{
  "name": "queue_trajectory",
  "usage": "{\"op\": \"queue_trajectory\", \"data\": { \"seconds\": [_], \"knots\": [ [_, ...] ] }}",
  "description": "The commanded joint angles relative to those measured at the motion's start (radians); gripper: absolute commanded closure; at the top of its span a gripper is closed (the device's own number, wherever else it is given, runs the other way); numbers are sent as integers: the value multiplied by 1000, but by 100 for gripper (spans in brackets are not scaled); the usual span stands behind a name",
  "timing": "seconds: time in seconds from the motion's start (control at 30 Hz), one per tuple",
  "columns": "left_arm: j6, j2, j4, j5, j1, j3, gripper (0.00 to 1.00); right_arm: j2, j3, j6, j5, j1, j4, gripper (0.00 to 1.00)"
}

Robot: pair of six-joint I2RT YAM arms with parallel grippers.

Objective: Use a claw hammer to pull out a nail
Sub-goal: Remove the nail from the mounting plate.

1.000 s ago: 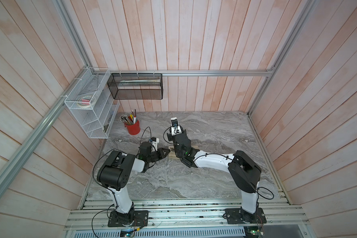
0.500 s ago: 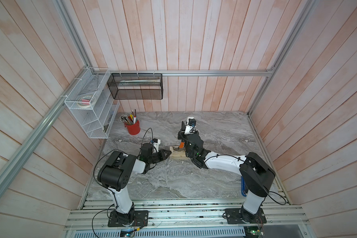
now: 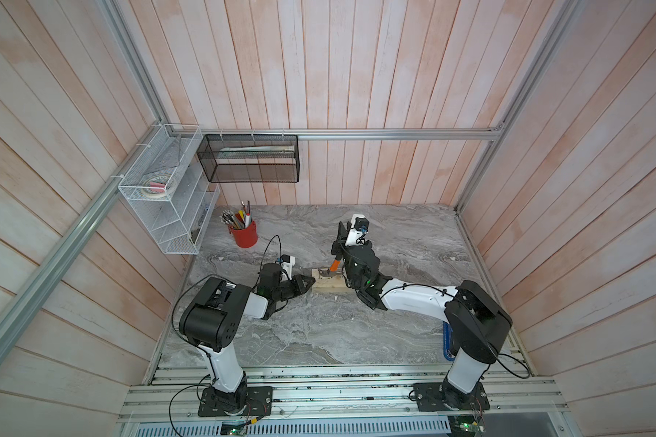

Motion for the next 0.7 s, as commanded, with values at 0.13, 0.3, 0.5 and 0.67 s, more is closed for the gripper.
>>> {"op": "queue_trajectory", "data": {
  "seconds": [0.13, 0.3, 0.5, 0.67],
  "knots": [
    [30, -13, -39, 3, -17, -8, 73, -8, -58, 193, -55, -13, 1, 100],
    [40, -12, -55, -7, -18, -6, 73, -13, -73, 211, -63, -19, 8, 100],
    [50, -12, -72, -15, -19, -9, 73, -20, -93, 235, -71, -26, 17, 100],
    [54, -8, -80, -20, -19, -10, 73, -29, -108, 257, -73, -32, 29, 100]
  ]
}}
